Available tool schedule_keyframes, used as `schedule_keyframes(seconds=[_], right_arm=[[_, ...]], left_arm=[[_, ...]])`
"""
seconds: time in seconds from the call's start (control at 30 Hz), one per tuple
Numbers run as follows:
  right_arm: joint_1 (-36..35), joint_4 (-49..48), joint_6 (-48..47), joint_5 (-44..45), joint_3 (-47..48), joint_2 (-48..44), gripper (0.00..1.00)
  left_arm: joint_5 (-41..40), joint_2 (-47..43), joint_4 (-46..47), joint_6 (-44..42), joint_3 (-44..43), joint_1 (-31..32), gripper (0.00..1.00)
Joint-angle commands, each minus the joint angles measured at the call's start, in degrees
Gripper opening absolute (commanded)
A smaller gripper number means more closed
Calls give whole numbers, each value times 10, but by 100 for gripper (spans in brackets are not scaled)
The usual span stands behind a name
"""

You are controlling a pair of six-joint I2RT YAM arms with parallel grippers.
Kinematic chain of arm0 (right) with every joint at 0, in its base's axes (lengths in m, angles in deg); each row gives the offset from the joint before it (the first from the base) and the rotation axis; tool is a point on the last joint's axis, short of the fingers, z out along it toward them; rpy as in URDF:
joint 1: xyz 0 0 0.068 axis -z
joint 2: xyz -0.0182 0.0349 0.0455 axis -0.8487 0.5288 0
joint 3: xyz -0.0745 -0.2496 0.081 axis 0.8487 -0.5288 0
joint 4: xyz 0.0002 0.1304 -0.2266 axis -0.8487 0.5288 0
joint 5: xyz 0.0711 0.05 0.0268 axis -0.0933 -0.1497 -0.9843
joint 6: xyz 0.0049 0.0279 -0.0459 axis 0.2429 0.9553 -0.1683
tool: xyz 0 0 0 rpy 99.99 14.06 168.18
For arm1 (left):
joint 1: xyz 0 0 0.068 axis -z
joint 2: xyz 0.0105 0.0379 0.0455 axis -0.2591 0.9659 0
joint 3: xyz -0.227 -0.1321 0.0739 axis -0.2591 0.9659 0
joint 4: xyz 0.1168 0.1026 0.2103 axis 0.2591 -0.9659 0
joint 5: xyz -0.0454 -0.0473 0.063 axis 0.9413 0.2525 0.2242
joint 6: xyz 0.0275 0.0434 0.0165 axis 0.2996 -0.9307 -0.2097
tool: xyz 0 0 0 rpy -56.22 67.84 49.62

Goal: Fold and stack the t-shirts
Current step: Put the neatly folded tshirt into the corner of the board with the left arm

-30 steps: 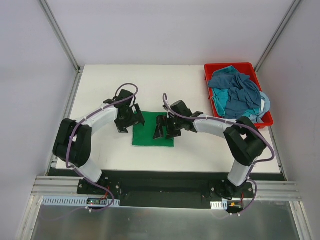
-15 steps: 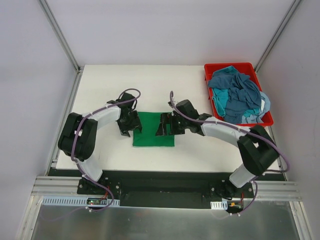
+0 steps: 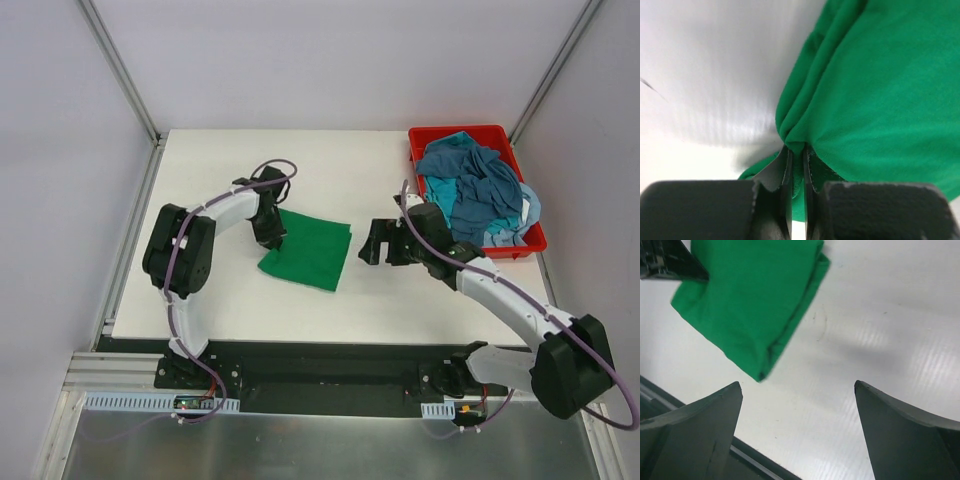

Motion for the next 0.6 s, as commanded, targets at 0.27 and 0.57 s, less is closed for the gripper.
schedule_keyframes(seconds=[0.27,0.57], right_arm=[[23,117,-105,90,33,-78,96],[38,138,-152,123,87,-47,96]], left_arm=[[-178,173,-71,-157,-322,-171,0],[-182,273,-115,-232,-553,-270,0]])
